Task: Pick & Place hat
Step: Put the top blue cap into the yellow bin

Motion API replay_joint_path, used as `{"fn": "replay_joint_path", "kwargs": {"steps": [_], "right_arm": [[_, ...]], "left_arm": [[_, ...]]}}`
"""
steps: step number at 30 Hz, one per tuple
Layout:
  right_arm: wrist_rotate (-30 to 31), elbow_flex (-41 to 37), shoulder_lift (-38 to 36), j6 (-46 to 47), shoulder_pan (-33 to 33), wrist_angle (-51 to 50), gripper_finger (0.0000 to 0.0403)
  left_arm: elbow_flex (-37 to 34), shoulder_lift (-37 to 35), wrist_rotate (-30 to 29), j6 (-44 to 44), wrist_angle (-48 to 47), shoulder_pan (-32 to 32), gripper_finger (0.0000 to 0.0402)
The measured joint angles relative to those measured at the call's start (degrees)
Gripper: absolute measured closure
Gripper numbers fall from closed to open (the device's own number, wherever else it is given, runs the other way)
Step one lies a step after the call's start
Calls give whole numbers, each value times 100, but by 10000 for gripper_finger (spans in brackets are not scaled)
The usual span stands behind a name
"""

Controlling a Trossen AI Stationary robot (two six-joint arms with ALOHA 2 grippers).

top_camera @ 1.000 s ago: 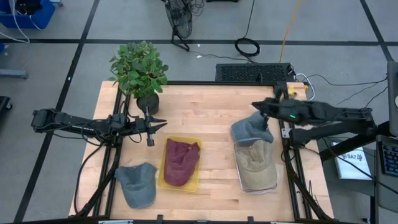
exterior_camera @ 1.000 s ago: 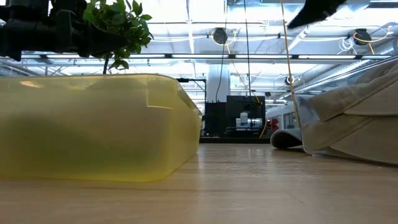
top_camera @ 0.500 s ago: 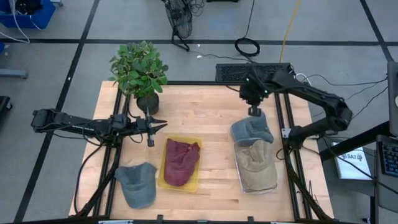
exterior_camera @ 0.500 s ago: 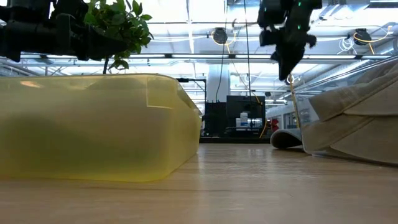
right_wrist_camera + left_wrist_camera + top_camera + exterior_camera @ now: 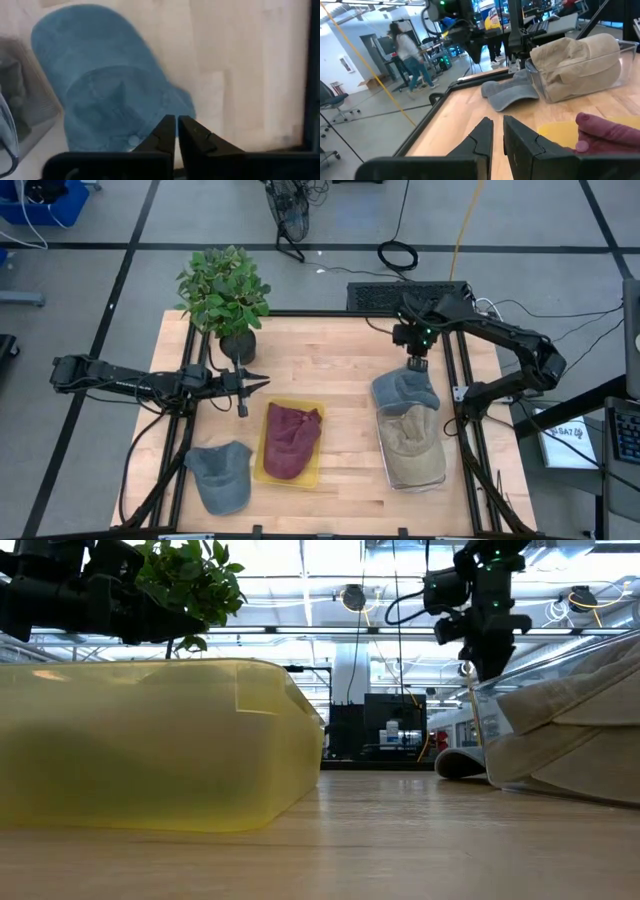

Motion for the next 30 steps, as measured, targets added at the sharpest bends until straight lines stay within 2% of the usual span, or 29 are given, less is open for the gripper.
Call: {"fn": "replay_joint_path", "kwargs": {"steps": [11,16,22,26,30], "right_arm": [[-81,-1267,-28,-474,254,105,250],[-63,-1524,-28,-616,256,470,206],[228,-1526,-30,-970,254,775,187],[-70,-1526,-30,-1122,254,1140,187],[-82,-1686,-29,-1300,255,1478,191]], "left_arm": [[0,-2,-4,-157,-167,0,350],[0,-2,-4,-180,-206,0,350],[0,-1,-4,-183,-205,0,350],[-2,0,-6,-183,-205,0,350],[0,-1,-4,-187,-207,0,350]]}}
